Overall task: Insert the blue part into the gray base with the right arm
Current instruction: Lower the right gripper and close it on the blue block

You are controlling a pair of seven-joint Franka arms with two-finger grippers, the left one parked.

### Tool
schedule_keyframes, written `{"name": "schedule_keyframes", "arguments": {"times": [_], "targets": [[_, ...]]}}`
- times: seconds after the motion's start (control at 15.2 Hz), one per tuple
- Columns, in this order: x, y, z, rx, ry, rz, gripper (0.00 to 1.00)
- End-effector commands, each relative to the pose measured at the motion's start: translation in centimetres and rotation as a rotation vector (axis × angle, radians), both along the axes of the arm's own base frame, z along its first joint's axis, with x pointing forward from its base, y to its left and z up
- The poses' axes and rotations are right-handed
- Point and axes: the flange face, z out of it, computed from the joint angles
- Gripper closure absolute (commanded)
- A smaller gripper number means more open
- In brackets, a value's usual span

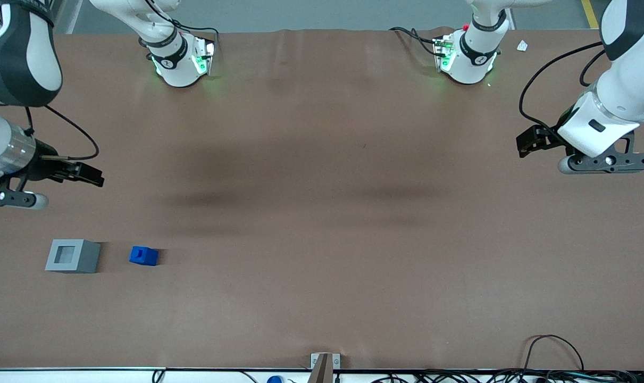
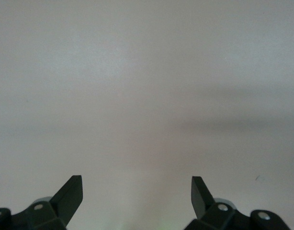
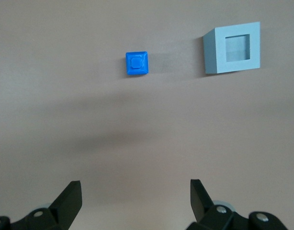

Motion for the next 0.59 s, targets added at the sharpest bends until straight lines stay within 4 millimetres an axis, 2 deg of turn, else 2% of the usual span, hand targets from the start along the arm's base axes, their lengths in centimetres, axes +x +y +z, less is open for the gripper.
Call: {"name": "schedule_keyframes", "arguments": {"times": [0.0,0.2,0.4,0.53], "targets": [[1.5,-0.1,-3.5,0.015,0.010,-0.017,0.00],[3.6,0.3,-7.0,0.014,-0.030,-0.012,0.00],[6.2,0.1,-12.9,0.012,-0.073,-0.013,0.00],[7.1,0.3,-16.0,0.009,-0.073,-0.018,0.00]]}}
